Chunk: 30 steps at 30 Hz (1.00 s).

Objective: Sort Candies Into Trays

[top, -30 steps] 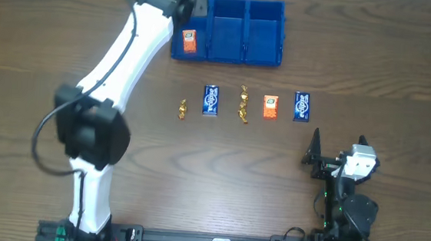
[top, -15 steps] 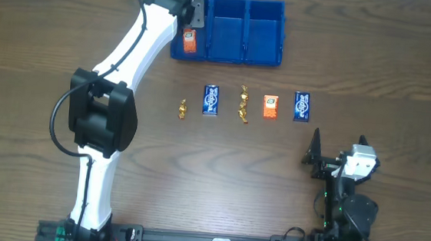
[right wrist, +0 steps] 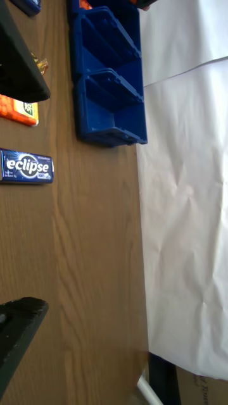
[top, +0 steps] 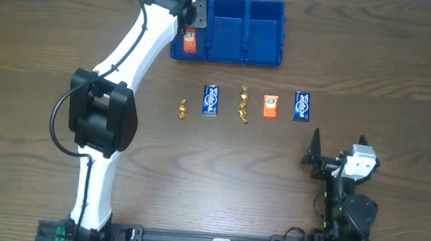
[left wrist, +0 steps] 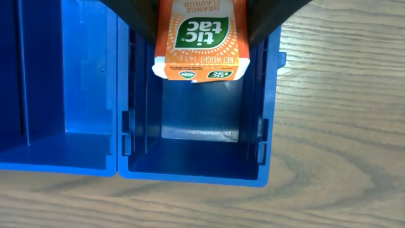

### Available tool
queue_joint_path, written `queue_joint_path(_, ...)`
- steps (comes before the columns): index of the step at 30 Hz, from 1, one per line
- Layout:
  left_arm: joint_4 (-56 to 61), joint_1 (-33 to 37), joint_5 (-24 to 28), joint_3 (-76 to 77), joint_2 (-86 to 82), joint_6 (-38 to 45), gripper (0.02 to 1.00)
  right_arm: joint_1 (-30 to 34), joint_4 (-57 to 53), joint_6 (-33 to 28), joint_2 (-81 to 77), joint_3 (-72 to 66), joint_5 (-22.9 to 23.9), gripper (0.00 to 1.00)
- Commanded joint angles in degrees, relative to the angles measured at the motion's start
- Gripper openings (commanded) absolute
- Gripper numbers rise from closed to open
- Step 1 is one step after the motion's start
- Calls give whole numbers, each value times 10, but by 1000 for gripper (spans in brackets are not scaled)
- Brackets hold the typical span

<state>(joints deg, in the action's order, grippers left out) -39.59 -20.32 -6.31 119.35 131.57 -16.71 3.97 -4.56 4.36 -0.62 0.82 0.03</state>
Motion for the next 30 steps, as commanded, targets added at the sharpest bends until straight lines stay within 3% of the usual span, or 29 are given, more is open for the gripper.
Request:
queue_joint_path(1,1,0,3,9,3,5,645,3,0,8,5,-4,8,998)
queue_joint_path(7,0,0,2,9,3,5,998,3,-1,8,5,-4,8,998)
queue_joint_path(17,-52,-36,-17,9,-64,-15,996,3,-1,8,5,-4,8,998)
queue_joint_path(22,-88,-114,-48,9,-89,-83,998,3,-1,8,5,-4,8,998)
queue_joint_path(28,-123,-223,-49,9,-73,-140,1000,3,0,8,5,-4,8,998)
queue_joint_path(30,-162,-272,-49,9,-56,-194,1000,3,0,7,5,-4,8,998)
